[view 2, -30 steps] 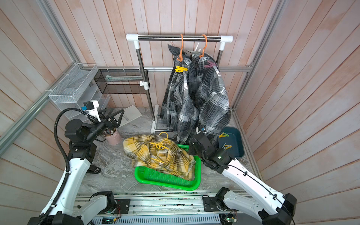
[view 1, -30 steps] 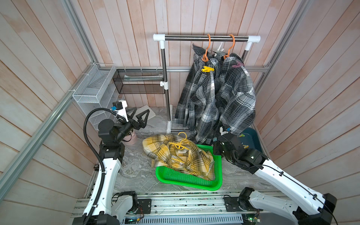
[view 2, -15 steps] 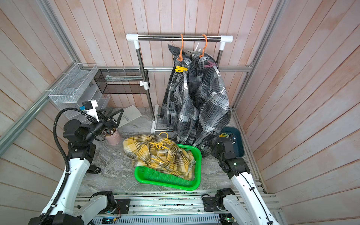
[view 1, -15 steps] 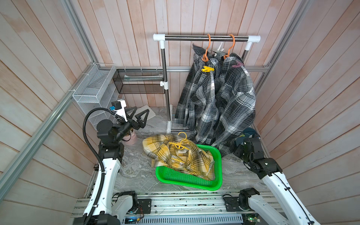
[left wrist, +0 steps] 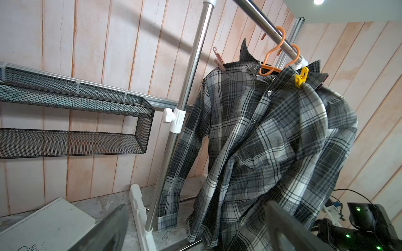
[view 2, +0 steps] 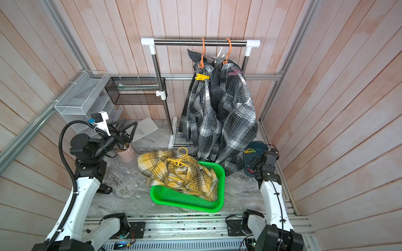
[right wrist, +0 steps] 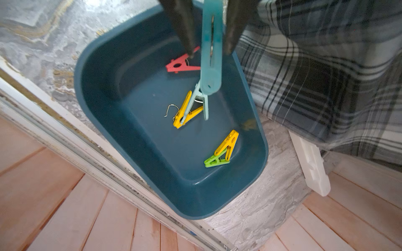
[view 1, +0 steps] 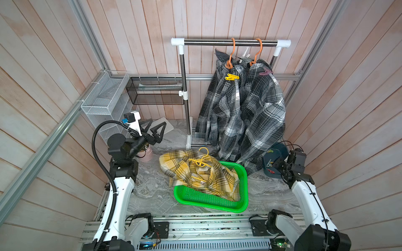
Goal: Remove the clothespins securing long-sleeve shirts to the hanger
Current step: Place the clamp in the storage box.
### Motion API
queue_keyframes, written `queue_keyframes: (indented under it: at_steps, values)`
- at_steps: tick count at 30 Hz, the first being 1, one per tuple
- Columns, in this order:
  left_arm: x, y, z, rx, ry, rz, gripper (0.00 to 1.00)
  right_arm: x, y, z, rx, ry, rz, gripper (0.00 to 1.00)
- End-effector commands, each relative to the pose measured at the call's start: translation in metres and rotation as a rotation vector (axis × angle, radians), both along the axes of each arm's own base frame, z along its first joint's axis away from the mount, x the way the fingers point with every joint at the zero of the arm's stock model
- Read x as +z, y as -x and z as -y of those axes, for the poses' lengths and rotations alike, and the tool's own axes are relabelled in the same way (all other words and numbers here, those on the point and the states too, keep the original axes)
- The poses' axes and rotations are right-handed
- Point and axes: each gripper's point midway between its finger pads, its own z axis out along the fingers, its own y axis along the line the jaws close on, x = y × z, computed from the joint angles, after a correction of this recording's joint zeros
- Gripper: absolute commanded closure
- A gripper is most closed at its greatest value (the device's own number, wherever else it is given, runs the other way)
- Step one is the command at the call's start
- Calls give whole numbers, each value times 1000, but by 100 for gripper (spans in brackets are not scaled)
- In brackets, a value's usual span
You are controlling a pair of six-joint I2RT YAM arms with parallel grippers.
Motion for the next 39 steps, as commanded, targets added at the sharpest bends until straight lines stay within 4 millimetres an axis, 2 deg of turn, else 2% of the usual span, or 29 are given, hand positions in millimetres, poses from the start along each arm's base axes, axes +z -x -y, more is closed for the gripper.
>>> queue_keyframes:
  at_steps: [1, 3, 5, 8, 10, 12, 14, 17, 18, 23, 26, 33, 36, 39]
  values:
    - [-2, 4, 1, -15, -7, 5, 0, 16, -17, 6, 19, 13, 78, 59]
    - [-1, 4, 1, -14, -8, 7, 0, 27, -21, 8, 15, 22, 104, 55]
    - [-2, 4, 1, -12, -6, 5, 0, 49, -24, 7, 26, 29, 157, 53]
    - [-4, 2, 0, -11, -6, -2, 0, 107, -23, -6, 86, 43, 326, 51]
    - [-5, 0, 0, -10, -2, -6, 1, 152, -16, -22, 163, 51, 474, 50]
    - [-5, -1, -2, -10, 3, -10, 0, 189, -7, -41, 255, 51, 589, 49]
    - [-5, -2, -2, -13, 7, -13, 1, 205, 0, -57, 334, 38, 615, 49]
    - [-6, -2, -2, -13, 9, -16, 1, 197, 6, -88, 464, 37, 537, 49]
    - [-6, -3, -2, -11, 10, -16, 0, 187, 8, -100, 498, 49, 488, 49]
    - [-7, -5, -3, -18, 22, -21, 0, 138, 25, -181, 747, 79, 319, 51]
    - [-9, -7, -3, -18, 29, -29, 0, 122, 40, -227, 888, 36, 296, 52]
    - [-13, -12, -5, -28, 51, -51, 0, 121, 72, -314, 1236, -126, 316, 57]
    - [-13, -13, -5, -30, 57, -53, 0, 120, 76, -338, 1301, -161, 316, 57]
    - [-14, -13, -7, -27, 61, -55, 0, 117, 68, -355, 1309, -220, 341, 58]
